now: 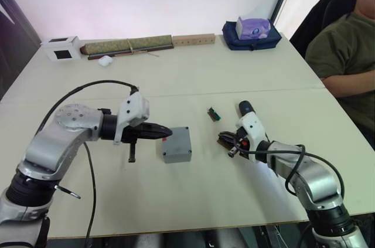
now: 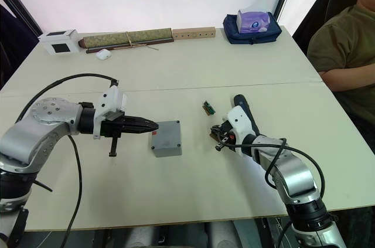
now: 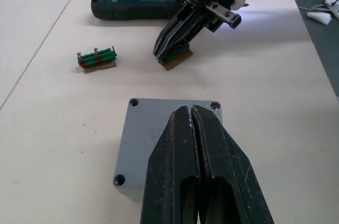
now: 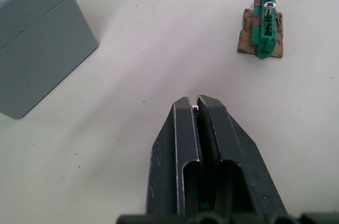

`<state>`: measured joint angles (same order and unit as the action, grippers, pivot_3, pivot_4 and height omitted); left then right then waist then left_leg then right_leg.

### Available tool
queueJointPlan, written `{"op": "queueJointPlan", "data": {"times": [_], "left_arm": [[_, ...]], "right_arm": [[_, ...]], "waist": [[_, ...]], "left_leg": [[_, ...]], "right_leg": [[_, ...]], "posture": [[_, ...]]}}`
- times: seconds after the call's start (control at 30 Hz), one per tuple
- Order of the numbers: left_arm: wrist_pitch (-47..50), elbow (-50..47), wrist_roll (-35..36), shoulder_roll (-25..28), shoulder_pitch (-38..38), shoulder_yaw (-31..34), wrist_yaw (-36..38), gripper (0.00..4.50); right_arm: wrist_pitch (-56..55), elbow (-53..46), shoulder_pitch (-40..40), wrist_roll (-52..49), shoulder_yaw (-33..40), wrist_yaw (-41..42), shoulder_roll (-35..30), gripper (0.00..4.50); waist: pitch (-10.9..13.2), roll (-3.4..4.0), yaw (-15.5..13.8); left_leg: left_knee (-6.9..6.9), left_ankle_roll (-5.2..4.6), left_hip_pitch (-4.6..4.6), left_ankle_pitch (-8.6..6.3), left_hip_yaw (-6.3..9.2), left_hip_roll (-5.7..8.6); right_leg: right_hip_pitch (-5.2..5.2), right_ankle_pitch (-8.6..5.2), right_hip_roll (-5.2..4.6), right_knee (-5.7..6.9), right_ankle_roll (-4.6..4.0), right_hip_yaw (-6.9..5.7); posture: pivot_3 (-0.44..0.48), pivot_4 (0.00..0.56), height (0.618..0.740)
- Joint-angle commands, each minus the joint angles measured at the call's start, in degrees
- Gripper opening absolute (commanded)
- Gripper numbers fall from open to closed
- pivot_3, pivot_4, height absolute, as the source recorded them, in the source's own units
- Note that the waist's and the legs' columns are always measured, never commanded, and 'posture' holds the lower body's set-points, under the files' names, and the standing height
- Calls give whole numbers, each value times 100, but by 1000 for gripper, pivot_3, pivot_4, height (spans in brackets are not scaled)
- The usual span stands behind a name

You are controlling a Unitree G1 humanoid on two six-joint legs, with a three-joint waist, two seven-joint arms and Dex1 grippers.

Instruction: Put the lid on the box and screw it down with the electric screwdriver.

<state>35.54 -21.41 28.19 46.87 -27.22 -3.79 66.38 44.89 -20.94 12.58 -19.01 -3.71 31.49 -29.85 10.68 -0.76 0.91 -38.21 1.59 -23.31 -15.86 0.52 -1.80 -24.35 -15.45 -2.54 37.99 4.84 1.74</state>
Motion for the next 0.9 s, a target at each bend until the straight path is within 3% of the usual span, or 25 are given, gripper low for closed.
{"op": "queueJointPlan", "data": {"times": [0.03,0.53,0.77,0.9], "left_arm": [[-92,-77,29,44,-23,18,24,0],[-62,-145,23,29,43,15,-82,0],[-44,-150,13,226,369,241,-132,0],[-49,-169,21,250,446,257,-225,0]], "right_arm": [[90,-157,108,-128,218,-12,-24,83],[794,-300,842,-404,408,-230,91,83],[2112,-618,2451,-1296,40,46,330,83],[2364,-507,2818,-1459,-291,88,520,83]], "waist": [[0,0,0],[0,0,4],[2,3,77],[1,2,25]], "left_leg": [[0,0,0,0,0,0],[0,0,0,0,0,0],[1,0,4,0,5,-5],[3,0,1,0,8,-4]], "right_leg": [[0,0,0,0,0,0],[0,0,0,2,0,0],[-4,0,9,10,-1,4],[-4,-1,5,8,-3,-1]], "posture": [[0,150,740],[0,150,740],[0,150,740],[0,150,740]]}}
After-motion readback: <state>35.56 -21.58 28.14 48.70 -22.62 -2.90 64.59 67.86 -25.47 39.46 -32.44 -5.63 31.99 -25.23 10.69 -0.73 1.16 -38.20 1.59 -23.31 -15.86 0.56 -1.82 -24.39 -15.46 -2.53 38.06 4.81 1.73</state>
